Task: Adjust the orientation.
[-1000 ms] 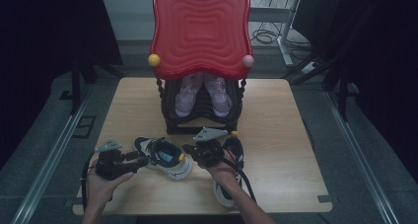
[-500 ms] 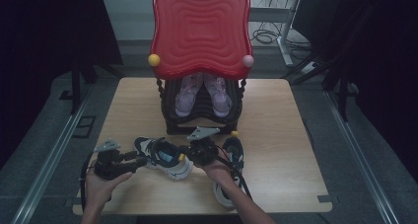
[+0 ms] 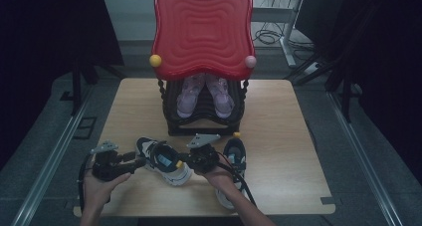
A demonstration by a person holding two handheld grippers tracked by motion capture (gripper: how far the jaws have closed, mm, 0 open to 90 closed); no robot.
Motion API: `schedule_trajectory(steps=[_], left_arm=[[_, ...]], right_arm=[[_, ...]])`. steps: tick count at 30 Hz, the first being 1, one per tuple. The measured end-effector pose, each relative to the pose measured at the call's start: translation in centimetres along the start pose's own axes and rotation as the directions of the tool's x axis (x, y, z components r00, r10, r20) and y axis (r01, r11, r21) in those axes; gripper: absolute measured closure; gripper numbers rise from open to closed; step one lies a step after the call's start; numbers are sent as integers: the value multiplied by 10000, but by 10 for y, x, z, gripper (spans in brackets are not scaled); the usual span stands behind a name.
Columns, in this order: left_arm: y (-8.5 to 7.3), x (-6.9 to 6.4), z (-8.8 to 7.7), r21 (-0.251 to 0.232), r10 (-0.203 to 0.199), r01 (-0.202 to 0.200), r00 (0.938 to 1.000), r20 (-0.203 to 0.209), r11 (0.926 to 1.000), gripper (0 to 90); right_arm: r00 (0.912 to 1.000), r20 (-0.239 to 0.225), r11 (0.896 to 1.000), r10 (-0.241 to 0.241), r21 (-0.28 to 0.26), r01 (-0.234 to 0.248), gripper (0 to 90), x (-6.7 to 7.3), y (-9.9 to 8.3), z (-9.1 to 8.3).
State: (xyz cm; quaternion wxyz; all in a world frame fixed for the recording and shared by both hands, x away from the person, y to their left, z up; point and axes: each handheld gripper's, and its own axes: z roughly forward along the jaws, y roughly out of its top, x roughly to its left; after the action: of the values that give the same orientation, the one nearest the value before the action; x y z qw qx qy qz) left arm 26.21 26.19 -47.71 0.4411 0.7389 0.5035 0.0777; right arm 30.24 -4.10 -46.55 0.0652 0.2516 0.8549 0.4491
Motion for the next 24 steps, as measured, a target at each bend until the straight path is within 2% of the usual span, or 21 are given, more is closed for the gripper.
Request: schedule_trajectory(steps=[7,14,17,24], left_arm=[[0,4,-6,-454,-267,258,9994,-198,9986,427],[-2,7,-5,-283,-318,315,9994,-128,9991,424],[-2,7,-3,-184,-330,328,9994,-113,9993,421],[-3,9,-2,-111,-376,375,9992,-137,9992,419]], right_arm=[[9991,-362,9997,-235,27,236,897,12,-2,-1],[9975,-600,9993,-371,45,375,897,22,-4,-1],[9946,-987,9995,-316,-3,318,897,26,-4,1],[9890,-1392,9988,-492,-72,487,897,37,-5,6]])
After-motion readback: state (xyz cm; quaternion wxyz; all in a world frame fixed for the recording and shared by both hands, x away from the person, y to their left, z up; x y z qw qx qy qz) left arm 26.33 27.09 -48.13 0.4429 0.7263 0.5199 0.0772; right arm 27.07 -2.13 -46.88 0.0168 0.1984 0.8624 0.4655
